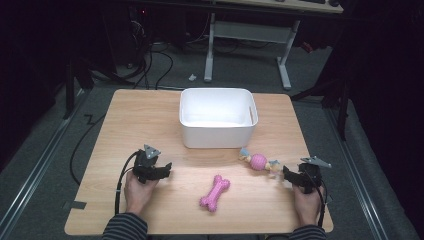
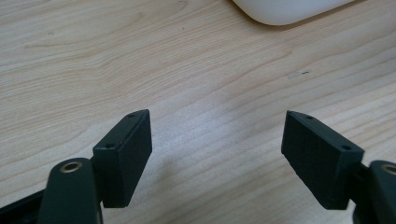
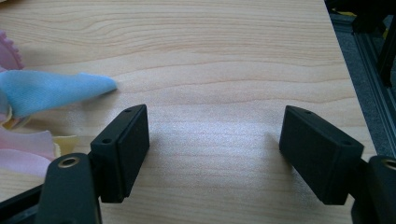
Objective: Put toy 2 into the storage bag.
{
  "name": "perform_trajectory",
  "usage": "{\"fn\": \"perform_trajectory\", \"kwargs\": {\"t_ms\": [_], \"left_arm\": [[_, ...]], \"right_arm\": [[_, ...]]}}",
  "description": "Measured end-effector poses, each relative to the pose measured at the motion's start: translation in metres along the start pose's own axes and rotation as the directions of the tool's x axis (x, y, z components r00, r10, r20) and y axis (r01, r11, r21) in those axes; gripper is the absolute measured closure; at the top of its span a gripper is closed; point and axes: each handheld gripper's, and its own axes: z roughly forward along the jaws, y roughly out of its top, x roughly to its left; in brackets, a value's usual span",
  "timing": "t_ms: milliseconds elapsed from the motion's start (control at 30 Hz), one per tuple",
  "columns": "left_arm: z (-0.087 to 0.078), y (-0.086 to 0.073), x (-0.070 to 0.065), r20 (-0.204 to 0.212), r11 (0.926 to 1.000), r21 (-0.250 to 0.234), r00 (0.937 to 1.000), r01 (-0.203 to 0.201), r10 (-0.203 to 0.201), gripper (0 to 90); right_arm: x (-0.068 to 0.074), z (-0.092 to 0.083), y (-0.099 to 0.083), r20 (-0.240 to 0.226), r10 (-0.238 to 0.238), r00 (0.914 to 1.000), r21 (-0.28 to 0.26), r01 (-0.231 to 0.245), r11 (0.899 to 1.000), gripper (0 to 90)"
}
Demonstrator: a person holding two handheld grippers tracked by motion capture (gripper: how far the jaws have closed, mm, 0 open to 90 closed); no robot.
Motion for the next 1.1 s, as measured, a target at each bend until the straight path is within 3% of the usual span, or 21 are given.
{"fn": "perform_trajectory", "kwargs": {"t_ms": [267,467,633,800,1100], "left_arm": [[-0.014,0.003,-0.007,0.050,0.9997,-0.020,0.9987,0.011,-0.010,25.3],[-0.027,0.010,-0.019,0.085,0.9991,-0.041,0.9963,-0.013,0.016,24.9],[-0.033,0.017,-0.039,0.124,0.9981,-0.003,0.9904,-0.062,0.062,24.2],[-0.038,0.021,-0.052,0.155,0.9966,-0.010,0.9845,-0.082,0.082,25.2],[-0.040,0.027,-0.080,0.234,0.9928,-0.003,0.9653,-0.119,0.117,27.5]], "right_arm": [[0.000,0.000,0.000,0.000,0.002,1.0000,0.000,-0.002,1.000,24.5],[0.000,0.000,0.000,-0.001,-0.007,1.0000,-0.002,0.007,1.000,24.7],[0.000,0.000,0.000,-0.002,-0.011,0.9999,-0.003,0.011,1.000,24.9],[0.000,0.000,0.000,-0.001,-0.011,0.9999,-0.004,0.011,1.000,24.9],[0.000,0.000,0.000,-0.001,-0.011,0.9999,-0.004,0.011,1.000,25.0]]}}
